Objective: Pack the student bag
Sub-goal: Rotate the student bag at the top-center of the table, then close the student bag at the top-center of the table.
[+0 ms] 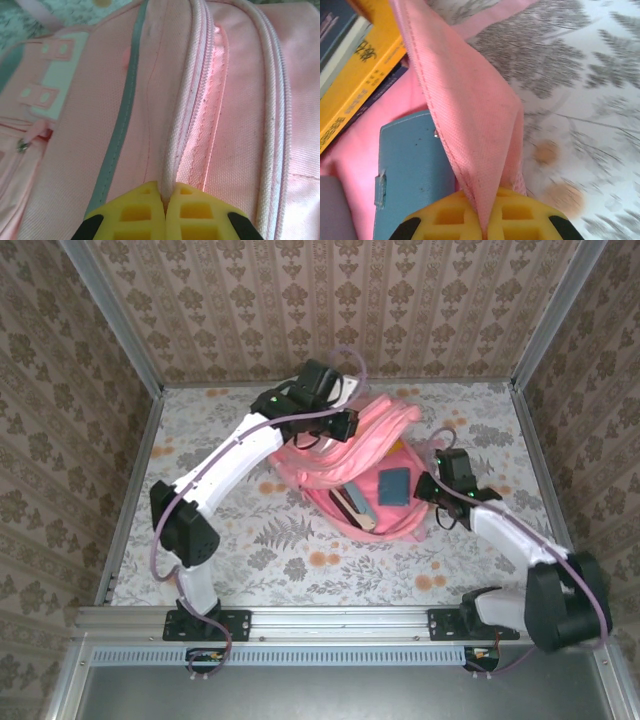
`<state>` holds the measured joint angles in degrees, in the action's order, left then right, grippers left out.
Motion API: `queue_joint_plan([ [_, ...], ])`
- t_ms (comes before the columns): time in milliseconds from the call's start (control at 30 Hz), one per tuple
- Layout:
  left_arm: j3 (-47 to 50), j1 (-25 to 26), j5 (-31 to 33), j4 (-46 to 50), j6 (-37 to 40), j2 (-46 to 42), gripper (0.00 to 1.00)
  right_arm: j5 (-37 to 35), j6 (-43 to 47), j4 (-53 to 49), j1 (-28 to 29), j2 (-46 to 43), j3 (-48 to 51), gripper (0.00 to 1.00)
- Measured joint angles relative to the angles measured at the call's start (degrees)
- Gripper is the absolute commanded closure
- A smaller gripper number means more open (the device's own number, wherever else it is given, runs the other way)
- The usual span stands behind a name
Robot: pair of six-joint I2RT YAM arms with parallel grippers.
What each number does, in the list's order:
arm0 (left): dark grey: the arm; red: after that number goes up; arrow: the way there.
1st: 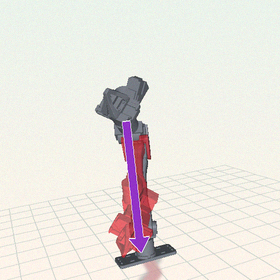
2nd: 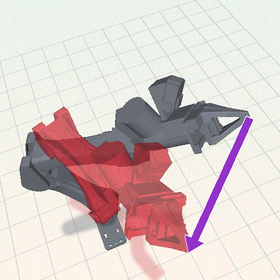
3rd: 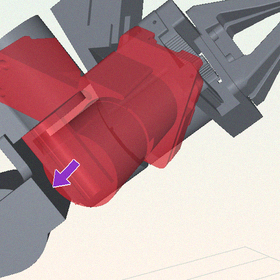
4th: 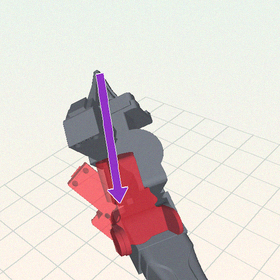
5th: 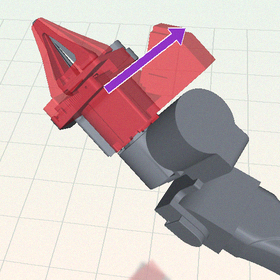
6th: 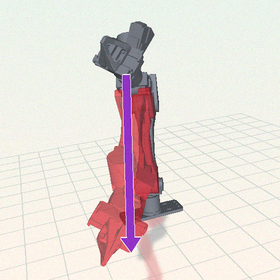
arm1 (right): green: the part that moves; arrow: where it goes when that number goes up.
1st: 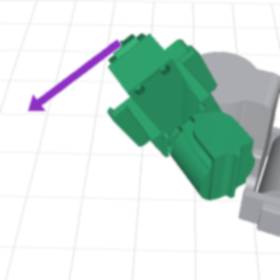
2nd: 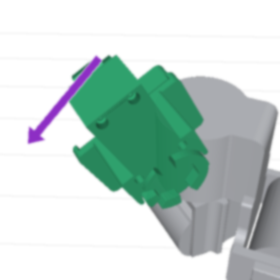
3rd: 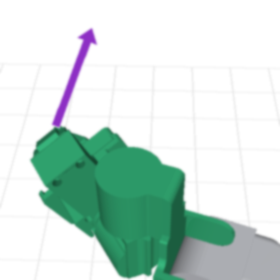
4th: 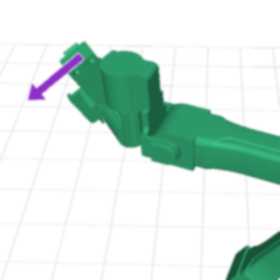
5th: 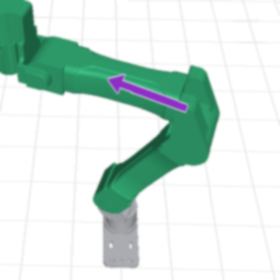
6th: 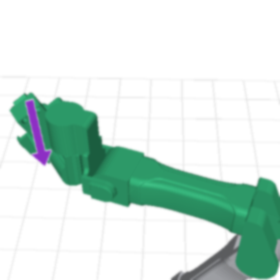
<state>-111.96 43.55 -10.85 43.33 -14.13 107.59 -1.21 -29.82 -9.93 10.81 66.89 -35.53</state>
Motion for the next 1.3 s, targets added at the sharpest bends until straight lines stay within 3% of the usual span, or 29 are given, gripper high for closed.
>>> queue_joint_plan([
  [100, -4.28, 1.27, 0.87, -0.04, 2.91, 3.41, 1.0, -1.18, -2.71, -1.51, 0.5, -8.15, 5.29, 0.99],
  [200, -5.6, 1.73, 1.57, -0.83, 5.79, 5.16, 1.0, -3.19, -6.47, -2.34, 4.7, -14.73, 9.62, 0.9],
  [367, -3.32, 1.53, 1.95, -2.97, 9.88, 5.01, 1.0, -6.6, -11.34, -2.29, 16.24, -18.16, 11.61, 0.6],
  [500, 2.1, 1.14, 0.48, -5.27, 11.76, 3.89, 1.0, -6.91, -10.91, -5.22, 17.81, -19.26, 10.75, 0.51],
  [667, 10.4, 0.7, -0.37, -9.05, 12.72, 1.57, 1.0, -7.67, -7.54, -10.69, 17.31, -23.15, 4.13, 0.5],
  [733, 12.85, 0.33, -0.94, -9.75, 12.81, 0.79, 0.92, -7.85, -5.77, -12.33, 16.72, -23.85, 0.24, 0.5],
  [800, 14.21, -0.07, -1.46, -9.81, 12.85, 0.39, 0.73, -8.07, -4.15, -13.73, 16.39, -23.71, -3.06, 0.49],
  [867, 15.76, -0.48, -1.6, -9.7, 11.98, -0.37, 0.63, -8.07, -2.47, -15.1, 16.24, -23.15, -5.73, 0.49],
  [967, 19.71, -1.4, -1.84, -10.29, 10.05, -2.62, 0.4, -7.54, 1.33, -16.61, 16.17, -19.8, -9.88, 0.46],
  [1167, 28.79, -6.43, -2.38, -14.8, 3.26, -9.99, 0.32, -5.68, 8.09, -17.51, 16.06, -5.99, -18.38, 0.46],
  [1300, 33.64, -9.84, 0.35, -17.77, -2.78, -13.9, 0.37, -5.42, 11.06, -17.68, 14.97, 5.86, -25.79, 0.47],
])
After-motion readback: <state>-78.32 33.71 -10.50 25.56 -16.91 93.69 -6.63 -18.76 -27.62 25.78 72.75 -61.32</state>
